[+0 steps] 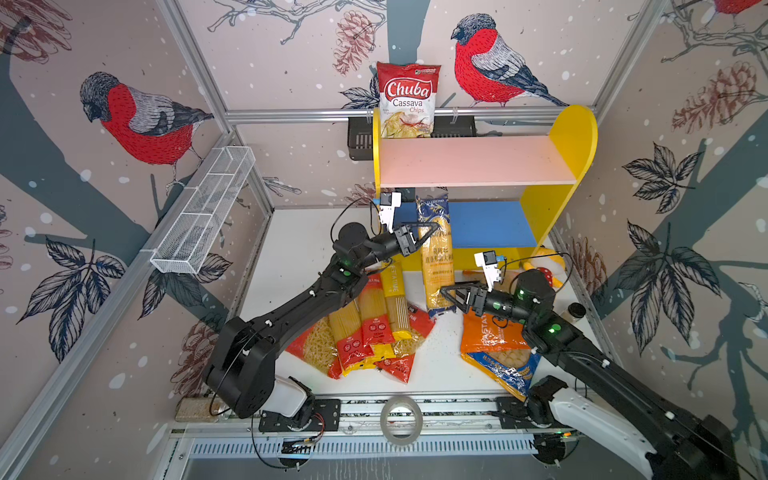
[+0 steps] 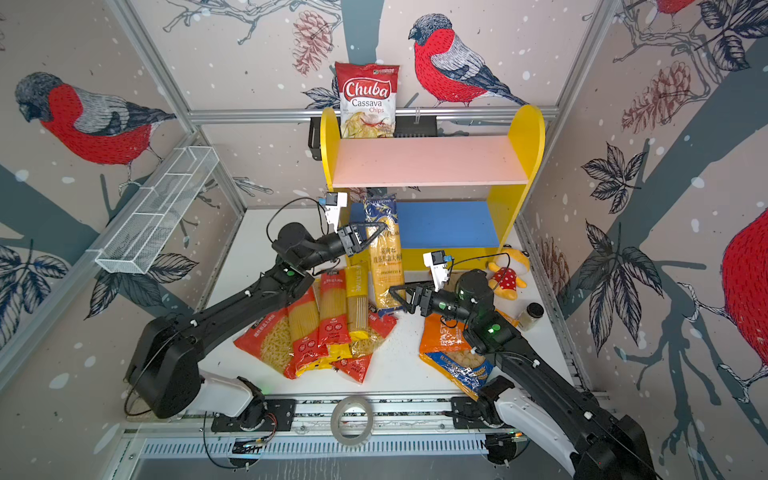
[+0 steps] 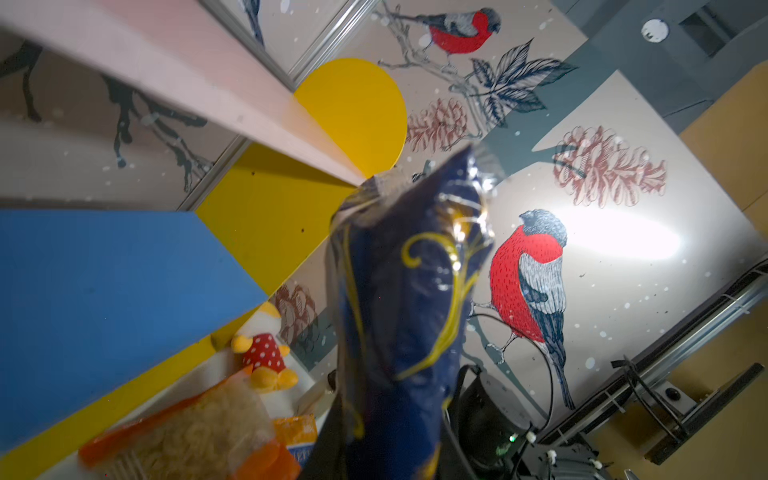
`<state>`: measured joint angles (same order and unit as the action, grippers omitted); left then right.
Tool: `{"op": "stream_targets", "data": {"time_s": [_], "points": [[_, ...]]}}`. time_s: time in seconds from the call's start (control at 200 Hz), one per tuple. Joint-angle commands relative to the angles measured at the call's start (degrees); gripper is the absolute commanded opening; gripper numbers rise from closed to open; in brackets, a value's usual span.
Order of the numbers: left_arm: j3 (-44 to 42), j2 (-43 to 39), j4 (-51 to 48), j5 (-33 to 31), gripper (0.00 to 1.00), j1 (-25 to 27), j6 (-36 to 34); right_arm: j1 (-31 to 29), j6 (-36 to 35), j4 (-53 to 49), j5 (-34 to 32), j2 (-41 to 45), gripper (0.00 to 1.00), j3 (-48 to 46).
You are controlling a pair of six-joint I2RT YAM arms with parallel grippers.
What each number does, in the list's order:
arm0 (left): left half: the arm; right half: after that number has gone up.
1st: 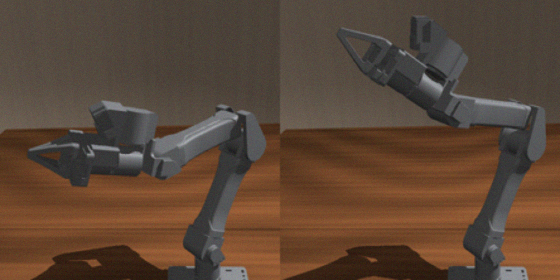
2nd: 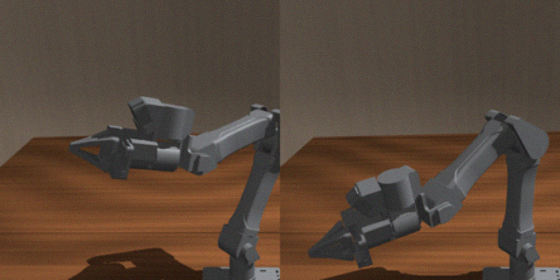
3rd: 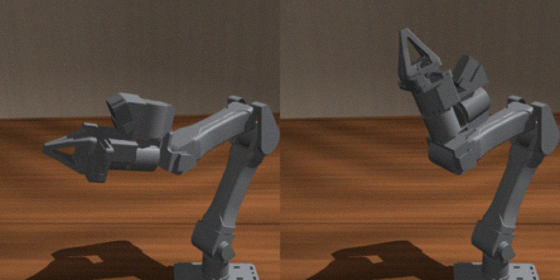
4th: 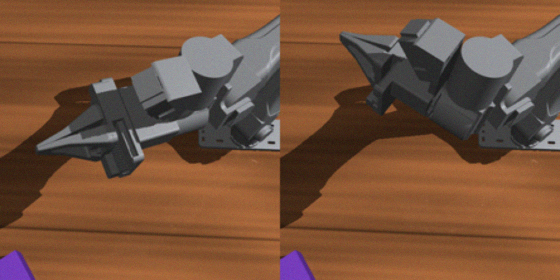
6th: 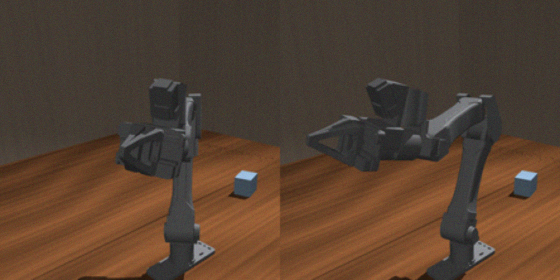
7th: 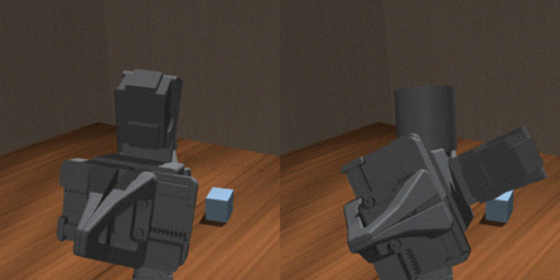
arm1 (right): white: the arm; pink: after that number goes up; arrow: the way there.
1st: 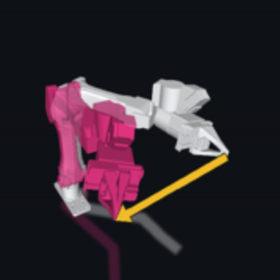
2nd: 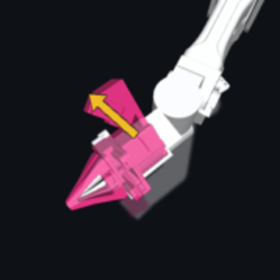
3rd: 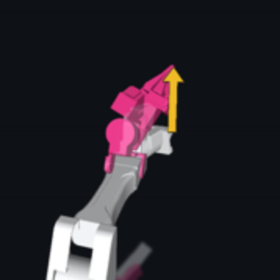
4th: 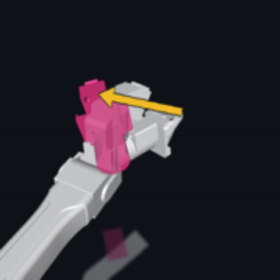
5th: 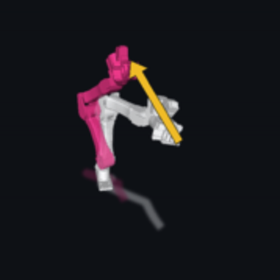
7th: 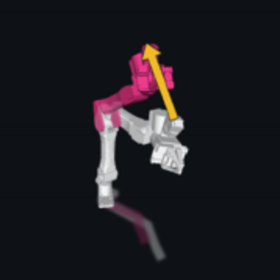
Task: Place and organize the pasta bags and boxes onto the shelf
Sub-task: 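Lift the spaghetti pack with the left gripper while the right gripper steadies it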
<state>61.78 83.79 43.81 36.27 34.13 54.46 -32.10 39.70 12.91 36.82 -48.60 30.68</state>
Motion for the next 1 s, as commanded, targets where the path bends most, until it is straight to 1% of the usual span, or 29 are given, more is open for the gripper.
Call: {"op": "stream_targets", "data": {"time_s": [0.0, 0.08, 0.155, 0.25, 0.385, 0.53, 0.66, 0.74, 0.86, 0.991], "points": [[3.43, 1.13, 7.68, 2.00, 0.03, -0.72, 3.51, 0.41, 1.55, 4.73, 3.62, 0.38, 0.80, -0.12], [4.68, 1.64, 8.54, 2.52, 0.03, -0.75, 4.63, 0.76, 2.68, 8.06, 4.90, -0.71, 0.74, 0.46], [4.86, 1.74, 8.92, 3.00, 0.04, -0.81, 5.34, 0.90, 3.80, 11.19, 5.91, -1.95, 0.65, 1.28], [4.94, 1.47, 9.02, 2.76, 0.05, -0.98, 5.74, 1.22, 5.56, 15.08, 7.00, -3.43, 0.57, 2.20], [6.32, 1.71, 7.46, 2.06, 0.06, -1.99, 6.27, 1.42, 7.54, 19.66, 7.61, -5.37, 0.40, 3.80], [9.46, 3.02, 4.29, 1.03, 0.12, -4.33, 7.86, 1.42, 9.06, 22.40, 7.68, -7.37, 0.32, 6.74], [11.20, 3.42, 3.16, 0.30, 0.23, -6.15, 8.58, 1.42, 10.05, 23.08, 7.46, -9.15, 0.25, 10.37], [12.45, 3.23, 1.24, 0.39, 0.35, -6.70, 7.42, 1.34, 10.79, 23.04, 7.30, -10.75, 0.22, 13.31], [12.28, 1.55, -2.30, -0.76, 0.54, -7.28, 4.70, 1.09, 11.35, 21.31, 6.77, -14.04, 0.22, 18.69], [9.89, -1.29, -5.32, -1.99, 0.67, -8.71, 3.02, 0.98, 11.31, 17.95, 4.71, -17.36, 0.21, 25.15]]}}
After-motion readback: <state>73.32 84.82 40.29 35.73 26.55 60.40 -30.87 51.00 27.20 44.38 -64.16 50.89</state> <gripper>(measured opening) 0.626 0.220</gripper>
